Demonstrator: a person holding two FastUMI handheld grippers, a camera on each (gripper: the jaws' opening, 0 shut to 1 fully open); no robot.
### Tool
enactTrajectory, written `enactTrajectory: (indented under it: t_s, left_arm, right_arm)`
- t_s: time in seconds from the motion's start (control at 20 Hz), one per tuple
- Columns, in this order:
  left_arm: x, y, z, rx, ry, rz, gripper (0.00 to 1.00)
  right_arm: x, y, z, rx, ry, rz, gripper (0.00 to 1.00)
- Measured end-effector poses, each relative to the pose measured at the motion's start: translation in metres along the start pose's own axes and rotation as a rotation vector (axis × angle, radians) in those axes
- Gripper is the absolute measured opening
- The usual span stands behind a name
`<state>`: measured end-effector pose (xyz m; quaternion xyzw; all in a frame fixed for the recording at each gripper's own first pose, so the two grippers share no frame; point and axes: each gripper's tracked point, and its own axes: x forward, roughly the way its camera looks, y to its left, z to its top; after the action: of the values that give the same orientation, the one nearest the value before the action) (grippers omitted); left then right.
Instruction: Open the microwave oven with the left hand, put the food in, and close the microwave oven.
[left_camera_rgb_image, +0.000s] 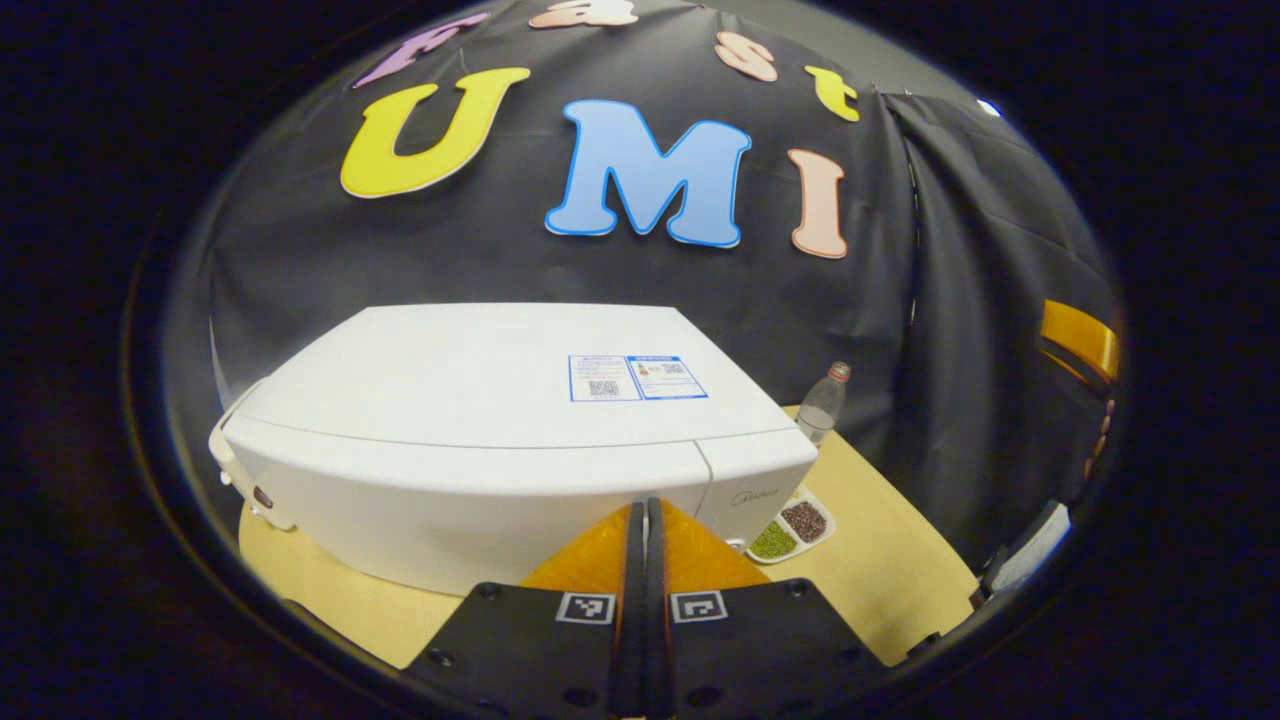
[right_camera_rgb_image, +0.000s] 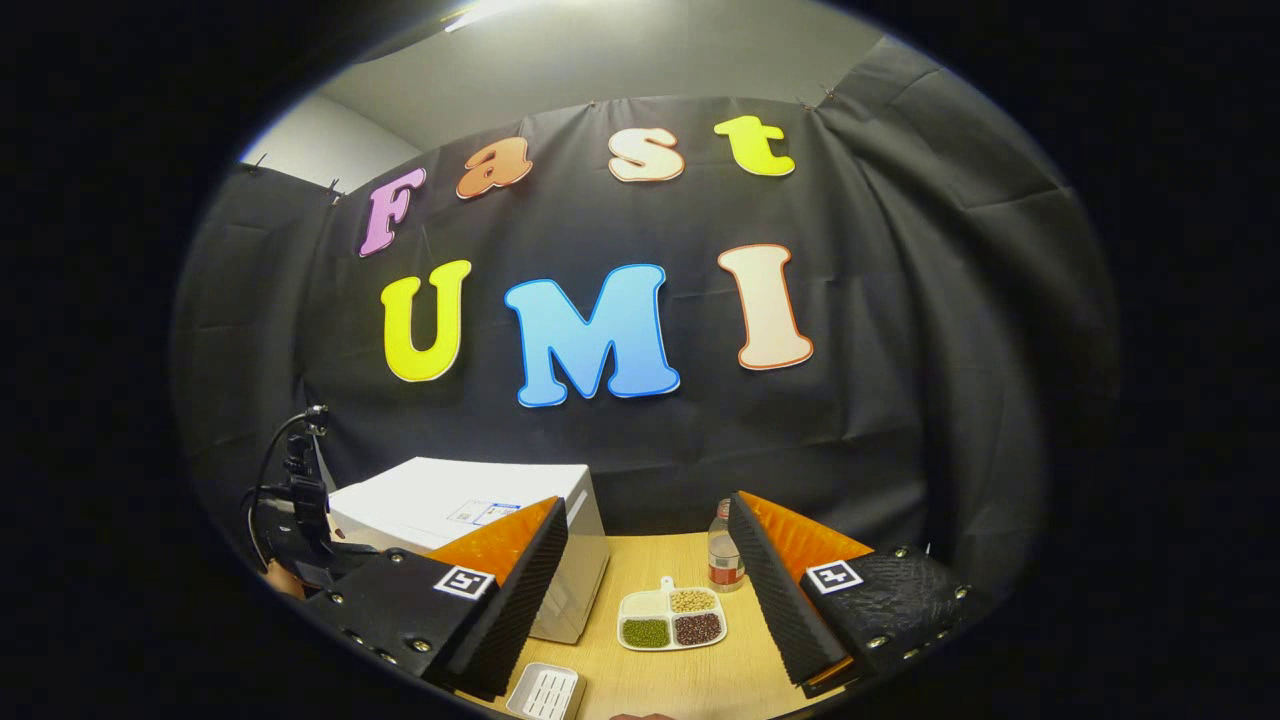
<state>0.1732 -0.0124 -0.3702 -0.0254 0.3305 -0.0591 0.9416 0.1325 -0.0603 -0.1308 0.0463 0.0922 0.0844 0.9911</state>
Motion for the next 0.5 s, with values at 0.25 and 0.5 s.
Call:
enactTrajectory:
  t_s: [0.25,0.5]
  left_arm:
    - [-0.010,0.000,0.012,0.023,-0.038,0.002,0.06]
    - [-0.075,0.016,0.097,0.077,-0.221,0.042,0.07]
  right_arm:
    - [0.000,0.013,0.007,-0.008,-0.017,0.003,0.97]
    - [-0.006,0.048,0.041,-0.025,-0.073,0.007,0.98]
